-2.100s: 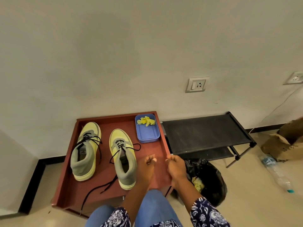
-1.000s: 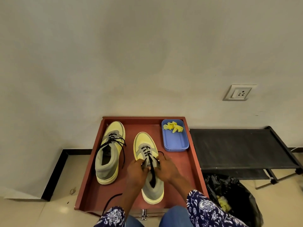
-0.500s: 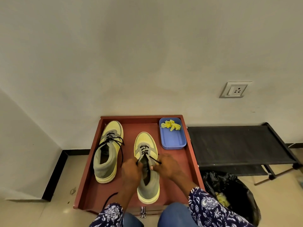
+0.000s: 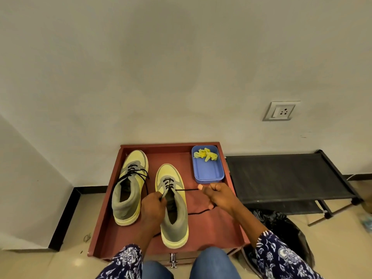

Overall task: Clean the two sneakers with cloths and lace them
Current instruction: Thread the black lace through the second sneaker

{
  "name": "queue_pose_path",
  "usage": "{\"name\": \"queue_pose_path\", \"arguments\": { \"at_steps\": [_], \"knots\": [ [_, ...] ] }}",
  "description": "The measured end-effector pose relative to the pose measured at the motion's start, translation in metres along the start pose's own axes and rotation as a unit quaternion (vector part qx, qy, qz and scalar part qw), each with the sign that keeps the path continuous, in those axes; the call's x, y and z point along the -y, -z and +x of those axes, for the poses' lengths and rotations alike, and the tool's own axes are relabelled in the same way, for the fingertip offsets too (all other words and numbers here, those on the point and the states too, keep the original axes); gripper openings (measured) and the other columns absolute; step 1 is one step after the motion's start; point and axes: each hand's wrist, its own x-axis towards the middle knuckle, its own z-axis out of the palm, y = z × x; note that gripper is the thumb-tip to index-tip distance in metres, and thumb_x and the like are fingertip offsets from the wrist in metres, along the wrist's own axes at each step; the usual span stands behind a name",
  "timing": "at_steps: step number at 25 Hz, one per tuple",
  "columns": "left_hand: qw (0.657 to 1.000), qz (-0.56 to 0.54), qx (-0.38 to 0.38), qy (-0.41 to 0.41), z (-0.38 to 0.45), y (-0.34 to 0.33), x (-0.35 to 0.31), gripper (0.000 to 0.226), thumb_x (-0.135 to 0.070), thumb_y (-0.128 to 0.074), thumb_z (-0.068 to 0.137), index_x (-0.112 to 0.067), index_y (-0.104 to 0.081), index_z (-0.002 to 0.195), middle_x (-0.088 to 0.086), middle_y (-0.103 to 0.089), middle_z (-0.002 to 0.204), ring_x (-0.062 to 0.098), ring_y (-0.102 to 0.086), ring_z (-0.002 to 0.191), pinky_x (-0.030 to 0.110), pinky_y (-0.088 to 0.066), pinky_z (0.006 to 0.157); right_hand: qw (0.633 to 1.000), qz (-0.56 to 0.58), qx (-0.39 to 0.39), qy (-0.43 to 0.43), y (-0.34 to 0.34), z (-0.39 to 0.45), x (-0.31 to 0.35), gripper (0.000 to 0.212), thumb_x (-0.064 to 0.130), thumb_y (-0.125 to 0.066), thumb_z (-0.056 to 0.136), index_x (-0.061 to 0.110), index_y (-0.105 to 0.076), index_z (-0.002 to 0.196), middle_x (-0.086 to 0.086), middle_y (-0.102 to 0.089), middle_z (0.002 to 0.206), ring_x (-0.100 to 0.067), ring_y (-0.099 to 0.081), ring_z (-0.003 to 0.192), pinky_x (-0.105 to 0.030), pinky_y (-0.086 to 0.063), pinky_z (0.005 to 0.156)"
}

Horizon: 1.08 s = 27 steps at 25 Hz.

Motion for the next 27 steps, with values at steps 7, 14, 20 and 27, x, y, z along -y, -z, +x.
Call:
{"name": "queue_pose_path", "arguments": {
  "at_steps": [7,14,20,27],
  "knots": [
    [1.000,0.002,0.015,0.007,-0.005,-0.003,-0.001,0.028,-0.011,-0.052,0.088,-0.012,-0.044,0.061,0.008,-0.050,0.066,0.027,-0.053,0.071,0.028,-0.032,0.061,0.996,-0.046,0.060,-0.037,0.030,-0.017,0.037,0.034,0.038,-0.063,0.085,0.013,-0.060,0.061,-0.006,-0.040,0.052,-0.010,-0.036,0.037,-0.028,-0.051,0.050],
    [1.000,0.016,0.009,-0.017,-0.005,-0.005,-0.002,0.025,-0.013,-0.052,0.089,-0.008,-0.049,0.065,0.001,-0.046,0.060,0.020,-0.048,0.066,0.027,-0.029,0.059,0.998,-0.027,0.053,0.004,0.049,-0.041,0.094,0.038,0.037,-0.060,0.087,0.006,-0.061,0.065,0.002,-0.030,0.047,-0.008,-0.026,0.041,-0.018,-0.030,0.036],
    [0.998,-0.007,0.051,-0.020,-0.004,0.000,-0.002,0.019,-0.023,-0.056,0.090,-0.005,-0.064,0.087,0.007,-0.061,0.080,0.026,-0.062,0.083,0.025,-0.036,0.065,0.996,-0.038,0.070,0.030,0.044,-0.051,0.106,0.037,0.037,-0.055,0.090,0.003,-0.062,0.076,0.011,-0.036,0.036,-0.008,-0.024,0.042,-0.018,-0.024,0.037],
    [0.995,-0.046,0.071,-0.054,0.008,0.021,-0.020,0.016,-0.012,-0.053,0.089,-0.008,-0.063,0.102,0.005,-0.066,0.100,0.016,-0.058,0.086,0.022,-0.041,0.074,0.995,-0.032,0.086,0.033,0.031,-0.057,0.108,0.036,0.037,-0.055,0.090,0.013,-0.063,0.064,0.010,-0.029,0.037,-0.008,-0.020,0.039,-0.019,-0.021,0.038]
  ]
}}
